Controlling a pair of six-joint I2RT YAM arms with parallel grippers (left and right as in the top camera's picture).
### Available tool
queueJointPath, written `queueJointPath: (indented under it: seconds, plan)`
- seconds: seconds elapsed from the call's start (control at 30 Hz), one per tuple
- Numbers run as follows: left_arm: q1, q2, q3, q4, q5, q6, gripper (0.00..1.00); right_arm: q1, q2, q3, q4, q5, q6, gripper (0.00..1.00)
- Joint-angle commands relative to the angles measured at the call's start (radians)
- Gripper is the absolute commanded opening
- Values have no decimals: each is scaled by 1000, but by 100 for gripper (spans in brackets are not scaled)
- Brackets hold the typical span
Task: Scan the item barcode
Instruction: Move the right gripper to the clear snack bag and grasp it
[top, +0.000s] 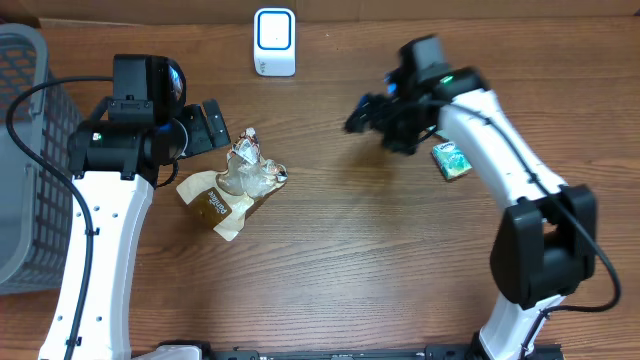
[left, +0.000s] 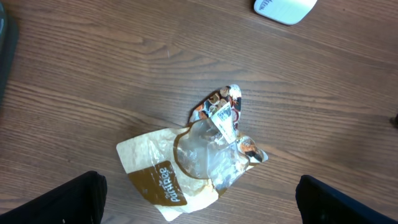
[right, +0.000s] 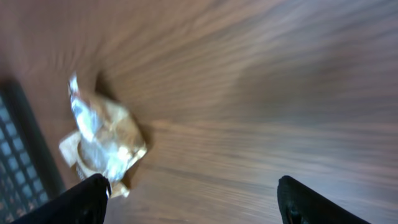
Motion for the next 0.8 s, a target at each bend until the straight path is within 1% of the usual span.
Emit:
queueJointPath:
  seconds: [0.0,0.17,0.27,0.3,0.33,0.43,0.5,0.53,0.6,0.77]
  plan:
    - [5,-2,15,0,-6,23,100,104,-6,-90,84,-72,111,88]
    - [5,-2,15,0,-6,23,100,238,-6,-219,340,-76,264,90]
    - [5,-2,15,0,-6,23,100,311,-6,-301,546,-76,361,89]
    - [5,-2,15,0,-6,23,100,324,-6,-314,580,-75,376,89]
    - [5,-2,15,0,-6,23,100,346,-6,-332,622,-64,394,86]
    - [5,-2,15,0,-6,23,100,396,-5,-352,651,16,425,77]
    - [5,-2,15,0,-6,23,100,427,-1,-353,667,66,425,68]
    - [5,-2,15,0,-6,23,100,441,3,-353,682,84,425,65]
    - [5,-2,15,0,-6,23,99,467,18,-353,722,105,425,64]
    - [5,-2,15,0,-6,23,99,500,93,-353,883,132,431,64]
